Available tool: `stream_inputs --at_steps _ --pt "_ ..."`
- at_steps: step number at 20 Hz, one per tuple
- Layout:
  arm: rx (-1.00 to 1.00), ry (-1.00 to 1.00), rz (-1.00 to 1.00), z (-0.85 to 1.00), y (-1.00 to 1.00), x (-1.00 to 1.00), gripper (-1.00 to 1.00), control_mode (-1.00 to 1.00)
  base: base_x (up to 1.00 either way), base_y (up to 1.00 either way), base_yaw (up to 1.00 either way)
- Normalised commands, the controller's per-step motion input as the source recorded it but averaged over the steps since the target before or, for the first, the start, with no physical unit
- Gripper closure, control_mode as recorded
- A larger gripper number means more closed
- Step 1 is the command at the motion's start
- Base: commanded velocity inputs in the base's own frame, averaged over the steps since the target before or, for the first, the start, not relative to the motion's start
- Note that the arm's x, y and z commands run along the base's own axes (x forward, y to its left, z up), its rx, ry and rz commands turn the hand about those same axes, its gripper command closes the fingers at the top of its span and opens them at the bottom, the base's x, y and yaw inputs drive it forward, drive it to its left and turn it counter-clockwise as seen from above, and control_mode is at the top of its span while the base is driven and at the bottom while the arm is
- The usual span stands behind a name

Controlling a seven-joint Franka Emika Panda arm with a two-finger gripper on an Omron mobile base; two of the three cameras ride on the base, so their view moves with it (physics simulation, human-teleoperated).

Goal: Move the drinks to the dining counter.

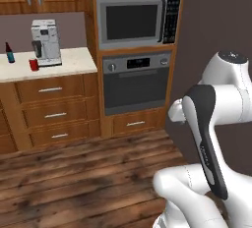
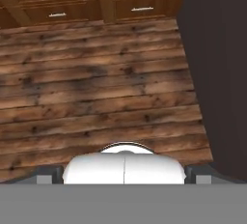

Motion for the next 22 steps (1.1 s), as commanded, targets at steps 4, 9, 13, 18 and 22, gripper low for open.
stream_inputs --at_steps 4,9,13,18,22 --pt "0.0 0.0 0.0 0.0 0.0 0.0 -1.0 1.0 1.0 0.67 0.0" --pt "0.0 0.0 0.0 0.0 0.0 0.0 -1.0 1.0 1.0 0.62 0.0" --pt "0.0 0.0 0.0 0.0 0.0 0.0 -1.0 1.0 1.0 0.66 -0.01" --pt "0.0 0.0 0.0 0.0 0.0 0.0 -1.0 1.0 1.0 0.75 -0.01" --pt "0.0 0.0 0.0 0.0 0.0 0.0 -1.0 1.0 0.89 0.78 0.0"
